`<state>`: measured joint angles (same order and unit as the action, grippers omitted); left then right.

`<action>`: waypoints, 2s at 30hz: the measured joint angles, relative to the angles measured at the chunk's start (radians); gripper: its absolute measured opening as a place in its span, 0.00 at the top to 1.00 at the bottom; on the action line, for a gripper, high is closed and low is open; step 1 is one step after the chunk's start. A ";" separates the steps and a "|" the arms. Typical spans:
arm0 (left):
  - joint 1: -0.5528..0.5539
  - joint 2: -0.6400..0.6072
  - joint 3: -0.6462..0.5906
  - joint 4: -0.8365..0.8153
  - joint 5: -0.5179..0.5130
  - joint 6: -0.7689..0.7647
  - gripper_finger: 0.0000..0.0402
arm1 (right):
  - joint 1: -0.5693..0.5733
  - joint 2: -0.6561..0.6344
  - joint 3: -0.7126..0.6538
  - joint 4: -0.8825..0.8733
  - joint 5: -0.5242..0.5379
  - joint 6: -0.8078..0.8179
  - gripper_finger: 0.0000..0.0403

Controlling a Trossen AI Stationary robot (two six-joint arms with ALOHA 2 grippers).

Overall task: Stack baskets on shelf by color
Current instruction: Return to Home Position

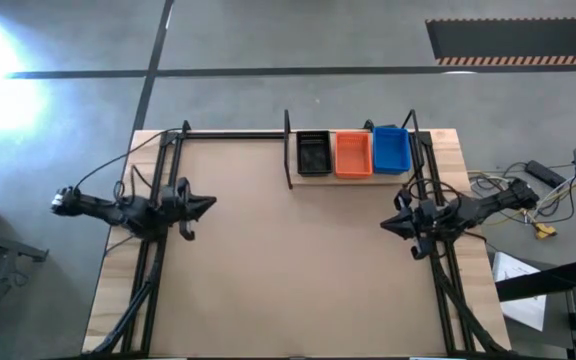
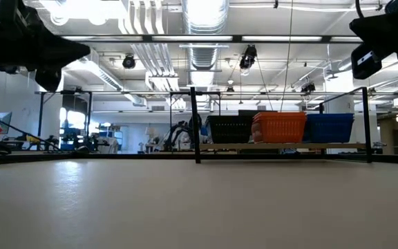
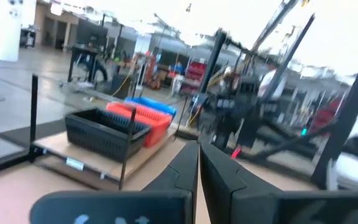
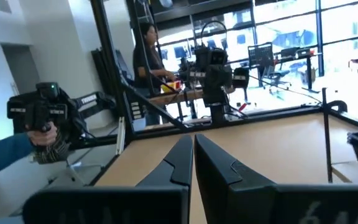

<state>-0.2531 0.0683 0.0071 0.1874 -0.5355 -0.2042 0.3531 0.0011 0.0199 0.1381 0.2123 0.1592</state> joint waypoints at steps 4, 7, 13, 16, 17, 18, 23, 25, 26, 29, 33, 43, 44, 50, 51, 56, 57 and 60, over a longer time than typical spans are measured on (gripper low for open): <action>0.038 -0.048 -0.001 -0.060 0.045 0.000 1.00 | -0.017 0.006 -0.008 0.006 -0.002 0.000 0.98; 0.057 -0.024 -0.001 -0.048 0.054 -0.002 1.00 | -0.068 0.006 -0.008 -0.005 -0.001 -0.003 0.98; 0.071 0.013 -0.001 -0.069 0.068 -0.026 1.00 | -0.274 0.004 -0.008 -0.059 -0.067 -0.014 0.98; 0.071 0.015 -0.002 -0.079 0.071 -0.024 1.00 | -0.395 0.001 -0.008 -0.070 -0.202 0.001 0.98; 0.071 0.014 -0.002 -0.082 0.073 -0.021 1.00 | -0.432 0.001 -0.008 -0.076 -0.242 0.007 0.98; 0.071 0.012 -0.002 -0.091 0.081 -0.016 1.00 | -0.463 0.001 -0.008 -0.082 -0.274 0.015 0.98; 0.071 0.018 -0.002 -0.121 0.178 0.028 1.00 | -0.534 0.002 -0.008 -0.089 -0.344 0.029 0.98; 0.070 0.028 -0.002 -0.125 0.217 0.035 1.00 | -0.534 0.002 -0.008 -0.099 -0.345 0.008 0.98; 0.071 0.032 -0.002 -0.126 0.224 0.035 1.00 | -0.533 0.002 -0.008 -0.102 -0.345 -0.004 0.98; 0.071 0.046 -0.002 -0.127 0.228 0.036 1.00 | -0.538 0.009 -0.008 -0.105 -0.343 -0.024 0.98; 0.071 0.063 -0.002 -0.127 0.228 0.034 1.00 | -0.577 0.008 -0.008 -0.106 -0.340 -0.020 0.98; 0.071 0.096 -0.003 -0.123 0.227 0.028 1.00 | -0.595 0.050 -0.009 -0.095 -0.457 0.094 0.98; 0.071 0.099 -0.003 -0.123 0.227 0.028 1.00 | -0.585 0.057 -0.009 -0.096 -0.451 0.099 0.98; 0.070 0.102 -0.003 -0.068 0.184 0.027 1.00 | -0.522 0.091 -0.009 -0.101 -0.414 0.049 0.98; 0.071 0.101 -0.003 -0.050 0.160 0.029 1.00 | -0.515 0.094 -0.009 -0.102 -0.413 0.037 0.98; 0.101 0.084 -0.003 -0.022 0.219 0.077 1.00 | -0.506 0.093 -0.009 -0.104 -0.395 0.012 0.98; 0.117 0.075 -0.003 -0.023 0.240 0.078 1.00 | -0.506 0.093 -0.009 -0.103 -0.395 0.008 0.98; 0.192 0.040 -0.003 -0.047 0.327 0.070 1.00 | -0.506 0.093 -0.009 -0.103 -0.395 0.005 0.98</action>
<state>-0.0610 0.1081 0.0044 0.1403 -0.2083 -0.1345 -0.1528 0.0937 0.0109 0.0349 -0.1825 0.1639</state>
